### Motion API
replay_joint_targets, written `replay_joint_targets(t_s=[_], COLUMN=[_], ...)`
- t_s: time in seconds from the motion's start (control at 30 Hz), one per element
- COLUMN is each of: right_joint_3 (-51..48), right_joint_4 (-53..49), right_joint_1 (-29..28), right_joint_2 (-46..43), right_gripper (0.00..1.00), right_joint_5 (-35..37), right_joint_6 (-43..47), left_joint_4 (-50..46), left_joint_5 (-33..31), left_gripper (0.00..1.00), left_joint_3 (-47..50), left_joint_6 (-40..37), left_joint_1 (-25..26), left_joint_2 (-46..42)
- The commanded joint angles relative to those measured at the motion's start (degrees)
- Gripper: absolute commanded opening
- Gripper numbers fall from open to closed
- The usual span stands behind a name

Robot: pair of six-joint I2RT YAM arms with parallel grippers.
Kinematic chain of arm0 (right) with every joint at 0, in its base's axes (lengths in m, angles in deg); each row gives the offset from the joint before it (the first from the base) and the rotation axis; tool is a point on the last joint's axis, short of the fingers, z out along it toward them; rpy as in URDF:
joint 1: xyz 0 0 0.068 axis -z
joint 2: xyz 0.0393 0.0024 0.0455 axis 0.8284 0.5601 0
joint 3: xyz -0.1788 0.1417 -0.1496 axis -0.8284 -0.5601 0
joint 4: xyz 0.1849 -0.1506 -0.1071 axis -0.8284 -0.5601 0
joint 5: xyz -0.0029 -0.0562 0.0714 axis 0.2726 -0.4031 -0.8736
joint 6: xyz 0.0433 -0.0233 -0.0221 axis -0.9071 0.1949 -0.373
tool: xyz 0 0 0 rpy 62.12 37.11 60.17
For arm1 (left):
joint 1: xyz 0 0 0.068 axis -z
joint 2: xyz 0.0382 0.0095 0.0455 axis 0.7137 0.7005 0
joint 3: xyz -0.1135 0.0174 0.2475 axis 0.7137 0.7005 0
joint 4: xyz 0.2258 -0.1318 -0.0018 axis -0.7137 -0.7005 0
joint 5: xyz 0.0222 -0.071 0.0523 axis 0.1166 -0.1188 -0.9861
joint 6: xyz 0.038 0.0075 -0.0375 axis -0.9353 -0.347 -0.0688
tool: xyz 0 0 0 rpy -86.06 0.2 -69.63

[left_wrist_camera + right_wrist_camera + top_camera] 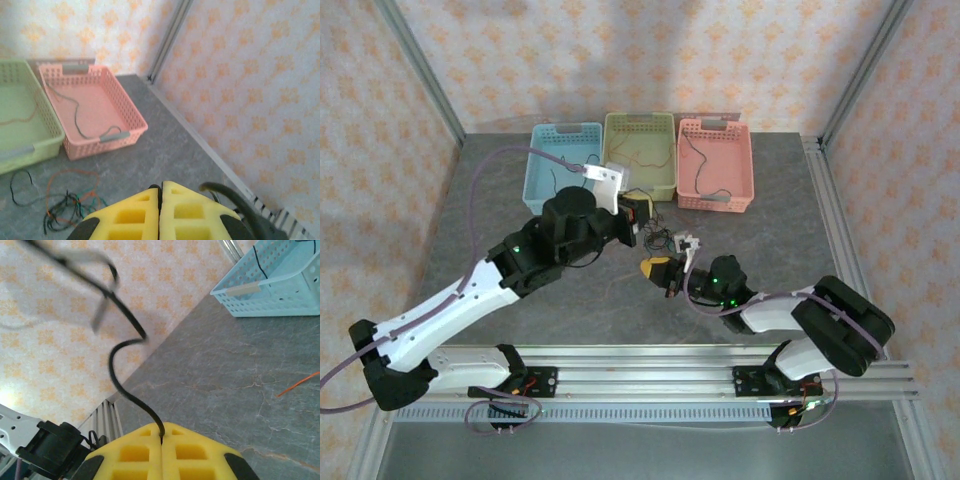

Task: Untangle the cables

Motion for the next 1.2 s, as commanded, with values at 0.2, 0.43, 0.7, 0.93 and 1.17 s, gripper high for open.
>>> replay_joint_targets(t_s=[0.2, 0.43, 0.7, 0.93, 1.17], right_joint_3=[-3.8, -4.6, -4.9, -5.1, -5.7], right_joint_4=[0.9, 0.2, 0.6, 0.4, 1.0], right_joint_1=[-0.4, -0.4, -0.4, -0.4, -0.4], right_joint_2=[-2.7, -3.6, -3.8, -4.0, -4.5], right_gripper=[0.00, 0.00, 0.00, 0.00, 0.48], right_joint_5=[1.8, 2.6, 2.5, 3.4, 5.6], right_joint_6=[5.2, 6.5, 6.7, 6.8, 6.6], left_joint_4=[-7.2, -10.0, -12.3, -13.1, -13.5], left_joint_5=[-5.2, -7.4, -8.6, -7.0, -7.8], left_gripper=[0.00, 0.00, 0.00, 0.00, 0.00], left_joint_3=[-9.2, -14.3, -18.9, -21.4, -23.9], left_joint_6=[-1.5, -2.6, -3.0, -1.8, -1.9], left_joint_1=[-4.7, -8.0, -12.7, -16.6, -19.9], left_joint_2=[-1.9, -1.8, 1.1, 4.6, 9.8])
